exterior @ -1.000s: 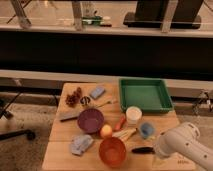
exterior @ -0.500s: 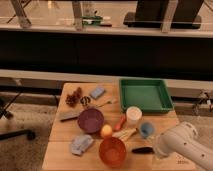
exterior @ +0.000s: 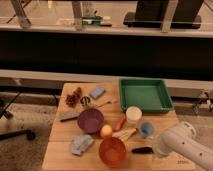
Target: Wipe red bowl with brush
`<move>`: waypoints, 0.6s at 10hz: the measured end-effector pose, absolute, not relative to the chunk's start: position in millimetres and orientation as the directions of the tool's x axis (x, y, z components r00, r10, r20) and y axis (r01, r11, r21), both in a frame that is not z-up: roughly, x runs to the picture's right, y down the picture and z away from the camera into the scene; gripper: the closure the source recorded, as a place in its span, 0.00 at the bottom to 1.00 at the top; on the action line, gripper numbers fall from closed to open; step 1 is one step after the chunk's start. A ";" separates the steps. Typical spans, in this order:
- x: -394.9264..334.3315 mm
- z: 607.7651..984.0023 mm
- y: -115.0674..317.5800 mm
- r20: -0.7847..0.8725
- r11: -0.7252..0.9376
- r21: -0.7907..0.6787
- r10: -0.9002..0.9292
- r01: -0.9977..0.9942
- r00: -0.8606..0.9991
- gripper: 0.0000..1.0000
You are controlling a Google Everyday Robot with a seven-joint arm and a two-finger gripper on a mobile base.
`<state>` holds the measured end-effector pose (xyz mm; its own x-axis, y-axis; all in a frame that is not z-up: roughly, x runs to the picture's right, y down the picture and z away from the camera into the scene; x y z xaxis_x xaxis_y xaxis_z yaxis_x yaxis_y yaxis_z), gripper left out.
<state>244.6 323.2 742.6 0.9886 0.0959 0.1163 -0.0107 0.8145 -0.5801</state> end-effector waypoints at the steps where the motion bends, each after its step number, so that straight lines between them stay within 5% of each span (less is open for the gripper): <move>1: 244.6 742.8 323.4 0.116 0.814 -0.581 0.095 -0.010 0.989 0.20; 6: 243.7 743.7 325.1 0.116 0.812 -0.584 0.088 -0.004 0.989 0.20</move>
